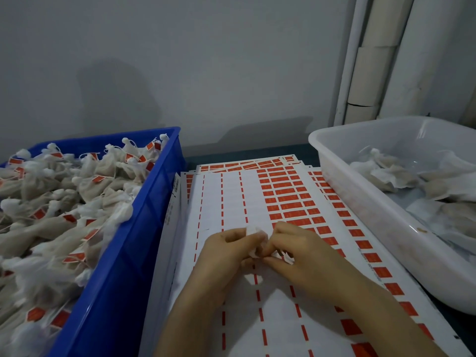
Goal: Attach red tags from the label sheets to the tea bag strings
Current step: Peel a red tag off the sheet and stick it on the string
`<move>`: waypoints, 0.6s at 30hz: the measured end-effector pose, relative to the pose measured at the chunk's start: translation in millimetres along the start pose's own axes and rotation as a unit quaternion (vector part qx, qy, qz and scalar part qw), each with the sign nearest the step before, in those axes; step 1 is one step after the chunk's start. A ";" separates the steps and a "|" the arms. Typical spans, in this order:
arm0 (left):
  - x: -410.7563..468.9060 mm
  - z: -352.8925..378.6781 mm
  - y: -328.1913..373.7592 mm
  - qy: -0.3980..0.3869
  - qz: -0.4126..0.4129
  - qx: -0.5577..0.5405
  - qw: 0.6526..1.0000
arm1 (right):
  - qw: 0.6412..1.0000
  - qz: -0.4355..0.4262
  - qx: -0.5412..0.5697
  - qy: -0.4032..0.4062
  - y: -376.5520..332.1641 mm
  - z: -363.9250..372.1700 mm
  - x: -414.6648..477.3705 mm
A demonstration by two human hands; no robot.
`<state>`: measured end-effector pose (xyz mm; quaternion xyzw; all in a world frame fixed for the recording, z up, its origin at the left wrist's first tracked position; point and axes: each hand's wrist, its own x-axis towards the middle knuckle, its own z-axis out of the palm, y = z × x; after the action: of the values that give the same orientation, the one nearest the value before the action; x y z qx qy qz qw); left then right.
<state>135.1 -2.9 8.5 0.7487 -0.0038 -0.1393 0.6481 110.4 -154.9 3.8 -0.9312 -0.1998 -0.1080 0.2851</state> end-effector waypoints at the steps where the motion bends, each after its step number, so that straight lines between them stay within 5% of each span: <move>1: -0.2 -0.2 -0.2 0.006 0.016 0.025 1.000 | 1.000 0.004 -0.006 0.005 1.3 -0.3 -0.1; 10: -2.2 6.0 -5.6 0.028 0.137 0.258 0.956 | 0.998 -0.051 -0.044 -0.007 7.1 0.0 -1.4; 18: -3.0 15.7 -5.5 0.113 0.153 0.314 0.930 | 0.998 0.007 -0.060 0.006 5.0 9.8 1.4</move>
<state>127.9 -16.6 1.9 0.9151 -0.0892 0.0553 0.3894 114.6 -152.7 -6.2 -0.9473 -0.1850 -0.1230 0.2307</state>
